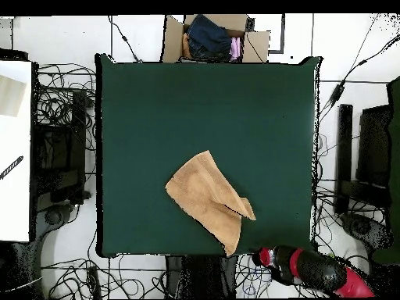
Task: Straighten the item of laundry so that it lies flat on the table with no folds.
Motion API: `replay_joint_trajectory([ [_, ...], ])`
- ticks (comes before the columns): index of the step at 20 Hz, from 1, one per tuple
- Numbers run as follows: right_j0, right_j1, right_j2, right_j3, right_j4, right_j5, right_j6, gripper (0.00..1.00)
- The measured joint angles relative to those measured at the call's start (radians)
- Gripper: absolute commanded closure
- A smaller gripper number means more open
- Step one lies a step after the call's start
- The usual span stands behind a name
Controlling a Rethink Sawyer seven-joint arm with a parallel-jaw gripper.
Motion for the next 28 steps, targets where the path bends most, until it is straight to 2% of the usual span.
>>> replay_joint_trajectory([
  [7,-0.053,0.034,0.024,0.031,-0.014,-0.057,0.000,0.00],
  [18,-0.135,0.098,0.045,0.032,-0.062,-0.059,0.000,0.00],
  [23,-0.129,0.123,0.049,0.032,-0.069,-0.053,0.000,0.00],
  [28,-0.117,0.146,0.049,0.031,-0.068,0.003,0.000,0.00],
])
